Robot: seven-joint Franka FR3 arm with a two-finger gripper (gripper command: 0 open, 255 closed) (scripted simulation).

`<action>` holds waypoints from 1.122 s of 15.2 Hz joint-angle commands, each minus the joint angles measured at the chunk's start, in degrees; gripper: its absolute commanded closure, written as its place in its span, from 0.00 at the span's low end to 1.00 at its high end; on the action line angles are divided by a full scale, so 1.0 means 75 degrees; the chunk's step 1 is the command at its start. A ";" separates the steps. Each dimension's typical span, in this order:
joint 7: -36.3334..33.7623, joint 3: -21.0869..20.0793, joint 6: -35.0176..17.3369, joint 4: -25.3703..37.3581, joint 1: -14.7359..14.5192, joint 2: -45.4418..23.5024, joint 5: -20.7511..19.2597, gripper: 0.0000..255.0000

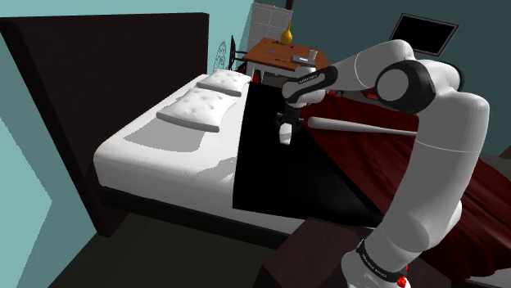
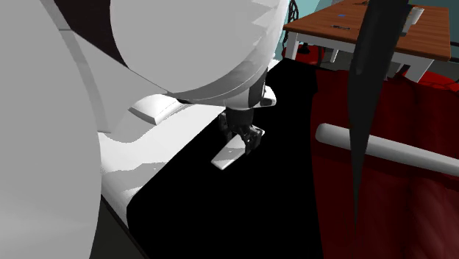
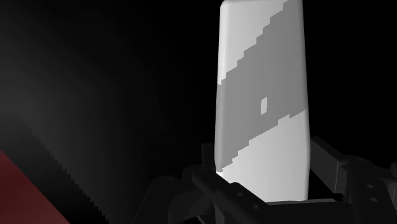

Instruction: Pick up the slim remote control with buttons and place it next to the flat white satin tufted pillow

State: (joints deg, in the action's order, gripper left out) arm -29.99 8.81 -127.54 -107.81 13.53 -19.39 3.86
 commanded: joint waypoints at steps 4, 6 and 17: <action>-0.0050 0.0020 0.0438 0.0168 -0.0024 0.0273 -0.0062 1.00; -0.0064 0.0027 0.0616 0.0257 -0.0029 0.0363 -0.0082 1.00; -0.0125 0.0055 0.1622 0.0870 -0.0045 0.0762 -0.0172 1.00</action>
State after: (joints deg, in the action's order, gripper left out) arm -30.87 9.20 -115.93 -101.42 13.22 -14.08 2.65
